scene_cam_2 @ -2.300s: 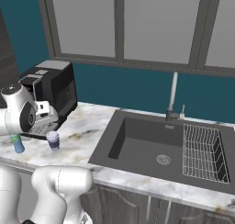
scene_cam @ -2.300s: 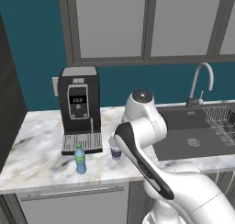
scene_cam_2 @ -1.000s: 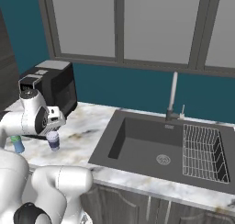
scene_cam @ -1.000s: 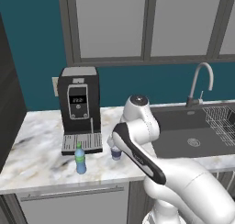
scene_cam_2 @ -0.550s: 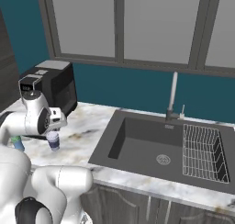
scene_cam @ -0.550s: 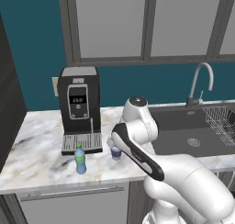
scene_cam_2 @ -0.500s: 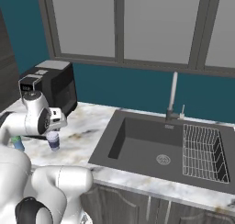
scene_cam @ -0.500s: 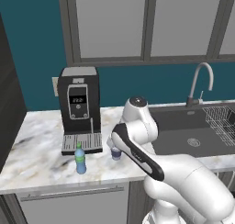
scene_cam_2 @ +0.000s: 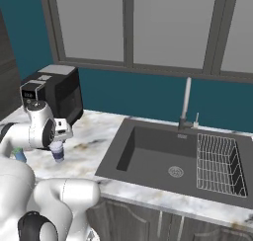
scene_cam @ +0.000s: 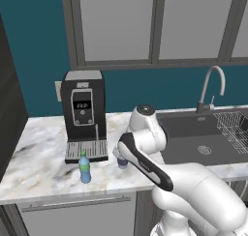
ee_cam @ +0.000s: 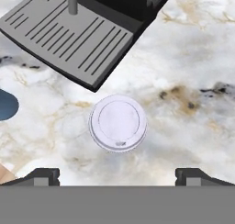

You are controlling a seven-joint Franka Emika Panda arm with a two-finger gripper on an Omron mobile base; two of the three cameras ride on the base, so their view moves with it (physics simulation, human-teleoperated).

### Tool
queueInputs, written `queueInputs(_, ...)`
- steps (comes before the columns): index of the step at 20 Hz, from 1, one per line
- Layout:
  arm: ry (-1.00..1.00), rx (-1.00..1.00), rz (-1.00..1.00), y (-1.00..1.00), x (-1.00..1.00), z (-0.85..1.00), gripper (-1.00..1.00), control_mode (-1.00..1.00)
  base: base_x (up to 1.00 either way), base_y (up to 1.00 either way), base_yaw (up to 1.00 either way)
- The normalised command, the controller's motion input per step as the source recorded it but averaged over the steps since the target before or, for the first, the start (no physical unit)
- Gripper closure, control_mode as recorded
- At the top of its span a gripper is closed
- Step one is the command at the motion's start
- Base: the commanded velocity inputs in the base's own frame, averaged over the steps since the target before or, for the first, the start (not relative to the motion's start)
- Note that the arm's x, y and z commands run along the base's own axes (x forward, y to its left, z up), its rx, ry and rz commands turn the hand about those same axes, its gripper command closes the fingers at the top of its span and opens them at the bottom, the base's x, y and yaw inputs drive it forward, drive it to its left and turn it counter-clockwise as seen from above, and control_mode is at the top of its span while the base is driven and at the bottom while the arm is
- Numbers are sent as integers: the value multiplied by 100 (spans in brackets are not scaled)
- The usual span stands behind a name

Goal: Move the drinks to the dining counter.

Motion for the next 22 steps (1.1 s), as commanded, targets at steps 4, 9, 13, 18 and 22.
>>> queueInputs(4,0,0,0,1,15,-8,-100,-100,0,0,0)
queueInputs(9,0,0,0,2,17,-8,-100,-100,0,0,0)
queueInputs(13,0,0,0,12,6,-5,-100,-100,0,0,0)
queueInputs(18,0,0,0,15,0,-2,-100,-100,0,0,0)
queueInputs(22,1,0,0,4,0,-10,-100,-100,0,0,0)
